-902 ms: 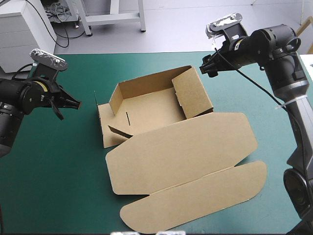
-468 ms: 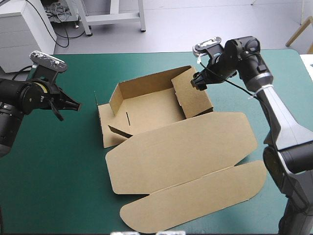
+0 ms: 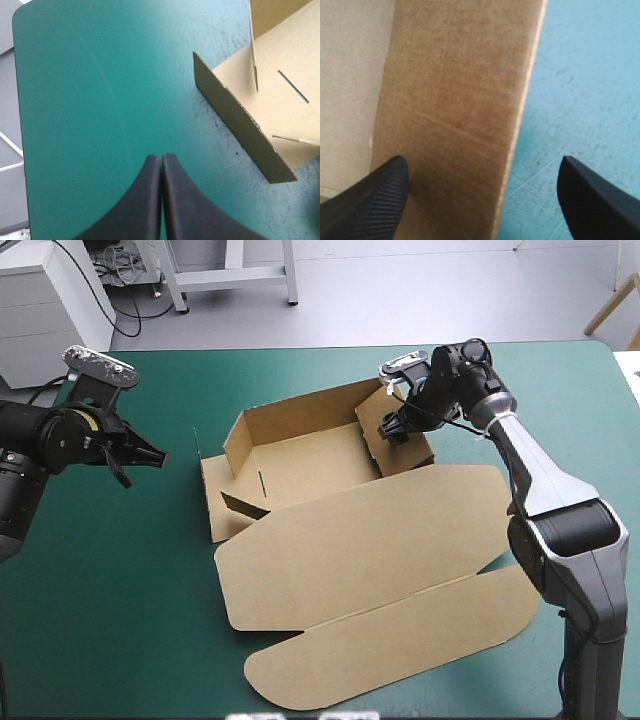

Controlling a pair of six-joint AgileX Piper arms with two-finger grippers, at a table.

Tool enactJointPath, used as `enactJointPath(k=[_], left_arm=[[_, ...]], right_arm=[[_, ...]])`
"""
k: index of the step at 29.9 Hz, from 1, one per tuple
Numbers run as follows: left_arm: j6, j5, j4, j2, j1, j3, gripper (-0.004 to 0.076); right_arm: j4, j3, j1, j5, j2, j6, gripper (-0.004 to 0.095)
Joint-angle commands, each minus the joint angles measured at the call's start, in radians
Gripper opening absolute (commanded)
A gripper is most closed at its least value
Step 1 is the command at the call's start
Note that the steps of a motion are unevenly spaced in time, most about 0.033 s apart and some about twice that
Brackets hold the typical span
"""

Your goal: Fold the box

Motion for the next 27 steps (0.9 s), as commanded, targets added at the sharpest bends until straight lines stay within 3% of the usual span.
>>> enactJointPath(k=[1,11,27], left_arm=[[-0.013,-0.023,0.000,-0.029,0.000,-0.026,-0.0010],[-0.013,-0.014,-0.043,-0.029,0.000,-0.026,-0.0010],[-0.013,-0.009,-0.045,-0.029,0.000,-0.026,-0.0010]], right_arm=[[0.015,-0.024,-0.005,-0.069,-0.054,-0.016,0.0658],[0.043,-0.024,-0.005,-0.087,-0.054,-0.018,0.0422],[0.082,-0.024,-0.005,-0.080,-0.001,-0.012,0.0377]])
